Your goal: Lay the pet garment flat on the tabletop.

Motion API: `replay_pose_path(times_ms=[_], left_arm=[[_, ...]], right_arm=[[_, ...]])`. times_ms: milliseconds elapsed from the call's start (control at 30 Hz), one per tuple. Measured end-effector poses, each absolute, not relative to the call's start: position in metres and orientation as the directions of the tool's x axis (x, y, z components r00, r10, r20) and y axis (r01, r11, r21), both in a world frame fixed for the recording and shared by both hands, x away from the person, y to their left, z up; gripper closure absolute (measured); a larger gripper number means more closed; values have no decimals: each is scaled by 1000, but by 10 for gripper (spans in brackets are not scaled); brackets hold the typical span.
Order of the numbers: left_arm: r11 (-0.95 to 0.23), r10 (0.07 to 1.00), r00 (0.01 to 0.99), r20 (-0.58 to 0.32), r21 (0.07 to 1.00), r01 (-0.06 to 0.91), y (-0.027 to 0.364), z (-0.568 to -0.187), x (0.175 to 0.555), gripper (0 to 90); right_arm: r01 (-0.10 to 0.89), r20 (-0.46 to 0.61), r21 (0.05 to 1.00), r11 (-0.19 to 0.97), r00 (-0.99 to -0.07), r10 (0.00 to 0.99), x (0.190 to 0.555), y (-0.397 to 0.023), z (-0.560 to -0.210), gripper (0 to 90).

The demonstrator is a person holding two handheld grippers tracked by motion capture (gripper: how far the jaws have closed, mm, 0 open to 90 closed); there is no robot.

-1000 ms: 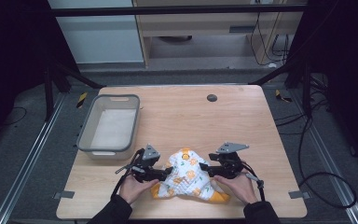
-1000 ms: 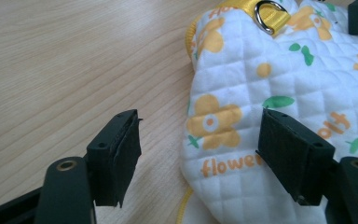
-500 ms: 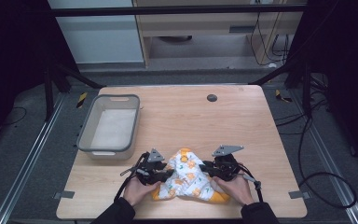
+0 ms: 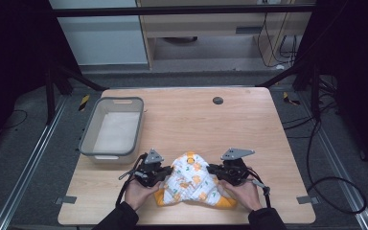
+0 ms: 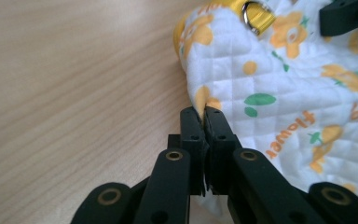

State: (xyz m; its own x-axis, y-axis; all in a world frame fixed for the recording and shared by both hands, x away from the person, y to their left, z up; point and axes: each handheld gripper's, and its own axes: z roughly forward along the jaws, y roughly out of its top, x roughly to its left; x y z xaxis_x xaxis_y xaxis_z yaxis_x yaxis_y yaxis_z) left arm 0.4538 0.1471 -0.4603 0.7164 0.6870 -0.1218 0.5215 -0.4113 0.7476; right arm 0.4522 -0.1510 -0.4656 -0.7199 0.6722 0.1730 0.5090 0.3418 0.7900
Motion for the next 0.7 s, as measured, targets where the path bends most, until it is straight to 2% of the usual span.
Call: replay_pose_path(times_ms=[267, 467, 700], left_arm=[[-356, 675, 731, -103, 822, 444, 152, -429, 442, 881], [-322, 659, 750, -56, 881, 348, 149, -392, 437, 881], [-283, 648, 760, -47, 912, 298, 148, -362, 438, 881]], right_arm=[[459, 165, 838, 296, -728, 665, 444, -158, -449, 850], [372, 134, 900, 229, -734, 666, 436, -163, -414, 850], [306, 108, 934, 183, -731, 674, 434, -168, -388, 849]])
